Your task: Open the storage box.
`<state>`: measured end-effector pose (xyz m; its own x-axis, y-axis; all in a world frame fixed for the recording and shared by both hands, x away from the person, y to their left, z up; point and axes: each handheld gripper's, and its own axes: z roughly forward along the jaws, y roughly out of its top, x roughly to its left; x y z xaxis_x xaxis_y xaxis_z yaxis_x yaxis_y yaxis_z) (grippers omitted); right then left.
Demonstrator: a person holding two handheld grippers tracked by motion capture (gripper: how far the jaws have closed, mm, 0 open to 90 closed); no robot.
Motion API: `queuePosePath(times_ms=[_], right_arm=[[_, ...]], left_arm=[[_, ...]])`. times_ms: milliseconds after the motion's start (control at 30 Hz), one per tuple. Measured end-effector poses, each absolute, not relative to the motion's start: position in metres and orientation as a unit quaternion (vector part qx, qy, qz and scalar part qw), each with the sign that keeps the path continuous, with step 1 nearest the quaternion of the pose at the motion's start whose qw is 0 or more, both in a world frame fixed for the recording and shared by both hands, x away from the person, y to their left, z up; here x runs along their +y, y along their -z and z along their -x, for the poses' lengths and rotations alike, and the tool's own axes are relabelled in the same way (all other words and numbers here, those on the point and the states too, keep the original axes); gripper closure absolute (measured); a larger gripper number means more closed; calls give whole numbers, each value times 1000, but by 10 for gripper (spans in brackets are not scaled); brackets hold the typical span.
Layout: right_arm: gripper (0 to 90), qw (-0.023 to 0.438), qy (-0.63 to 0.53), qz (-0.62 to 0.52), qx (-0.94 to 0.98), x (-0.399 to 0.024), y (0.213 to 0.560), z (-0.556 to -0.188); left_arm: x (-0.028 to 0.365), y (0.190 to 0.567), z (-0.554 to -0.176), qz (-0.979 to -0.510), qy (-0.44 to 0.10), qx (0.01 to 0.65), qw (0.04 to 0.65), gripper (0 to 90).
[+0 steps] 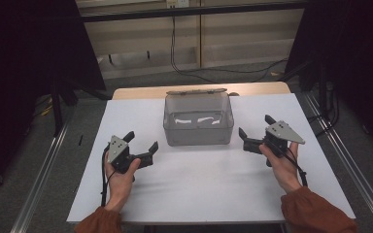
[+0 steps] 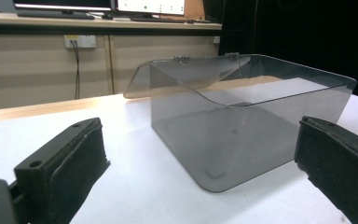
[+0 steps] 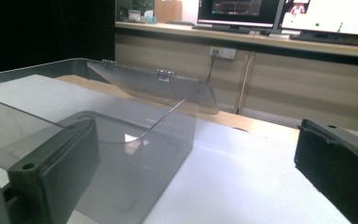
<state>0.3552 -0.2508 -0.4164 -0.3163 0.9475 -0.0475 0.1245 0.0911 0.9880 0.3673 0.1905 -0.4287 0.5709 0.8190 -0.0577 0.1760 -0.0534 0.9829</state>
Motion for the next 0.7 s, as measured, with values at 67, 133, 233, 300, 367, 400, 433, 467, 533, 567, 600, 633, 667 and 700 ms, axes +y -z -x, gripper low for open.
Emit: queuePosePath(times_ms=[67, 133, 233, 300, 367, 400, 433, 467, 533, 567, 600, 633, 667, 700], right_arm=[[0, 401, -519, -429, 621, -253, 419, -349], [0, 400, -517, -432, 621, -256, 423, -344], [0, 400, -514, -435, 622, -260, 426, -336], [0, 405, -516, -435, 617, -263, 425, -331], [0, 408, -517, -438, 612, -267, 423, -326], [0, 411, -516, -440, 609, -268, 424, -323], [2, 412, -516, -444, 606, -270, 424, -320], [2, 410, -517, -446, 605, -272, 425, -317], [2, 413, -513, -451, 602, -275, 425, -310], [2, 413, -513, -455, 599, -277, 426, -306], [1, 411, -513, -458, 598, -279, 427, -303], [1, 410, -515, -456, 599, -281, 428, -299], [0, 413, -513, -456, 599, -283, 429, -296], [0, 417, -511, -456, 598, -284, 429, -293]], left_arm=[[192, 430, -363, -664, -276, 380, 582, 18], [193, 430, -359, -664, -283, 379, 580, 18], [196, 429, -353, -659, -281, 384, 583, 18], [198, 429, -348, -657, -285, 384, 583, 19], [199, 427, -342, -653, -294, 381, 584, 23], [200, 426, -339, -652, -291, 384, 585, 24], [201, 427, -336, -651, -288, 386, 587, 24], [202, 427, -334, -653, -288, 387, 585, 24], [203, 429, -328, -655, -290, 390, 579, 24], [204, 430, -326, -652, -289, 393, 580, 24], [206, 431, -324, -649, -296, 394, 579, 26], [206, 431, -322, -642, -301, 401, 579, 31], [208, 432, -320, -642, -303, 405, 576, 32], [210, 432, -318, -642, -305, 407, 574, 31]])
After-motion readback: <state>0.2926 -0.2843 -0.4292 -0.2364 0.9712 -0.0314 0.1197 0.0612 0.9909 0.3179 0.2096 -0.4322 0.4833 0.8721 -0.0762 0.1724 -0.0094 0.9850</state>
